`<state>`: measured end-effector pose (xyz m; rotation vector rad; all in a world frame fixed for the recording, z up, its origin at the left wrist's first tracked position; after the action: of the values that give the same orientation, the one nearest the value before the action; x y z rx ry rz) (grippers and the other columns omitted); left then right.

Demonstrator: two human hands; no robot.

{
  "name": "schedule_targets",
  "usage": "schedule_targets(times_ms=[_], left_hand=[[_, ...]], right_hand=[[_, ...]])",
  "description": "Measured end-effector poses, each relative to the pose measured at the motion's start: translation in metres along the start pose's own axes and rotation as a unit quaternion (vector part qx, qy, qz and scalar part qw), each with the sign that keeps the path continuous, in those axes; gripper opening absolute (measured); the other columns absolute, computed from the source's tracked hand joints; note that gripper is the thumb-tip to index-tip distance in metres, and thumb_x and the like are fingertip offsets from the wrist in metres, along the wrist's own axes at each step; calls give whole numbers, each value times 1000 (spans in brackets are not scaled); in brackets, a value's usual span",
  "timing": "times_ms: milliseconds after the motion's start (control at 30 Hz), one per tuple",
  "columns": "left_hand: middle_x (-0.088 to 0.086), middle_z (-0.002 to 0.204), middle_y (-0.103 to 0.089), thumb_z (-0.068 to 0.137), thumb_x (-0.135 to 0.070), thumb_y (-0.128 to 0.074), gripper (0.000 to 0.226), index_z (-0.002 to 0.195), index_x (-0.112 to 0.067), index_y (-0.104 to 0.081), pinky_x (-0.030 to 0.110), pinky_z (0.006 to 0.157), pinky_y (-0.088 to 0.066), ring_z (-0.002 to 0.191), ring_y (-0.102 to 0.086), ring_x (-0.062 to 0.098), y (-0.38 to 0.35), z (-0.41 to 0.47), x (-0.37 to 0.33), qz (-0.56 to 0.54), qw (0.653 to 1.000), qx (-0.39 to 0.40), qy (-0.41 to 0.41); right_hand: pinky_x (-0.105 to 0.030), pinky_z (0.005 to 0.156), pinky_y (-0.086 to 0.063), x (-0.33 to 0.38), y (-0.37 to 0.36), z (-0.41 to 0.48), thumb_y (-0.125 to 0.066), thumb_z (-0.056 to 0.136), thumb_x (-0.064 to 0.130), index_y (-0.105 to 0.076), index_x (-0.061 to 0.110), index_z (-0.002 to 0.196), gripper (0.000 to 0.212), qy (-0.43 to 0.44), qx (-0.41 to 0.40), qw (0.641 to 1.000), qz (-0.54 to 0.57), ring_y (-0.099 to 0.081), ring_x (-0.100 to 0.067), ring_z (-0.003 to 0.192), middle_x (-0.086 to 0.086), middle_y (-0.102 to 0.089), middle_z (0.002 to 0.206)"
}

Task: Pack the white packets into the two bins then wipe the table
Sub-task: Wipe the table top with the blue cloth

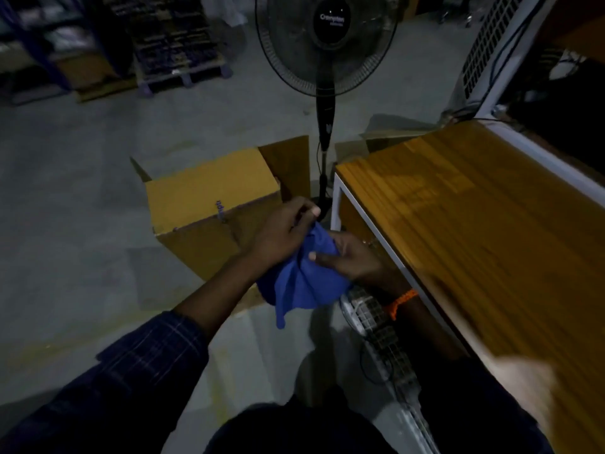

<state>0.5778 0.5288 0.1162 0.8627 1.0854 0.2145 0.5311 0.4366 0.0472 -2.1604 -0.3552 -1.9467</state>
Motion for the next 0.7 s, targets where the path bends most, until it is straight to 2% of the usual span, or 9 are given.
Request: schedule_targets(times_ms=[100,167,233,300,367,433,533,633,700], left_hand=[[7,107,-57,103,-30,-50,24,110,-10,-60,29,84,-40,100,-52,19,14,-29,-10,70,984,-161,-17],[3,116,-55,98,-46,-54,39,120,-14,-55,30,92,-42,110,-52,17,4,-70,12,-31,968,-232,92],[-3,124,-54,87,-57,-63,58,129,-21,-48,34,94,-49,115,-56,16,-46,-115,41,-221,931,-166,240],[-5,124,-59,81,-46,-74,55,126,-27,-50,27,85,-53,115,-61,21,-98,-155,49,-290,919,-49,262],[-3,129,-57,82,-34,-78,56,129,-30,-48,21,80,-50,113,-60,21,-117,-182,54,-208,952,-17,226],[0,144,-45,82,-36,-78,74,144,-25,-40,31,92,-48,124,-50,18,-120,-188,61,-140,963,-44,226],[1,152,-39,81,-50,-75,84,150,-21,-36,37,110,-39,137,-38,17,-128,-174,38,-73,985,-32,152],[-2,136,-55,81,-61,-67,70,138,-27,-48,36,96,-50,121,-54,17,-144,-153,8,-96,987,22,130],[0,117,-67,83,-51,-59,46,122,-27,-59,34,82,-52,103,-63,21,-150,-140,-6,-100,986,13,136]], right_hand=[[-40,89,-55,-20,7,-26,-63,93,5,-66,13,115,24,-34,-90,992,78,-68,-27,104,-11,-72,111],[-31,77,-57,-33,5,-43,-62,92,6,-67,18,111,23,-82,-133,977,144,-71,-20,93,-5,-74,103],[-20,64,-55,-41,6,-61,-59,93,3,-65,16,111,23,-118,-176,963,170,-70,-15,82,-2,-72,96],[-17,60,-54,-49,9,-79,-54,95,1,-63,10,112,21,-148,-200,956,153,-65,-16,82,-3,-68,95],[-23,70,-56,-51,10,-98,-52,97,5,-63,7,112,19,-160,-190,961,121,-65,-22,87,-13,-68,103],[-35,84,-51,-42,12,-115,-53,98,12,-63,3,117,23,-159,-148,974,64,-63,-29,95,-21,-66,111],[-36,82,-51,-17,17,-133,-58,97,20,-67,9,116,24,-156,-62,984,-55,-66,-28,93,-19,-69,106],[-41,77,-55,16,33,-137,-64,94,16,-72,2,106,20,-87,-16,976,-201,-69,-31,91,-18,-72,100],[-38,72,-55,34,46,-138,-68,90,22,-76,6,97,19,-56,-11,949,-310,-71,-23,84,-11,-75,92]])
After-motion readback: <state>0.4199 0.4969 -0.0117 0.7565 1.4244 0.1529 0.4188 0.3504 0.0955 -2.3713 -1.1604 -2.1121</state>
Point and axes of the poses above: each hand's wrist, its own z-axis towards the middle knuckle, its own y-axis out of the back of the hand, x = y × z, the point moved 9 cm from there along z, towards the middle knuckle
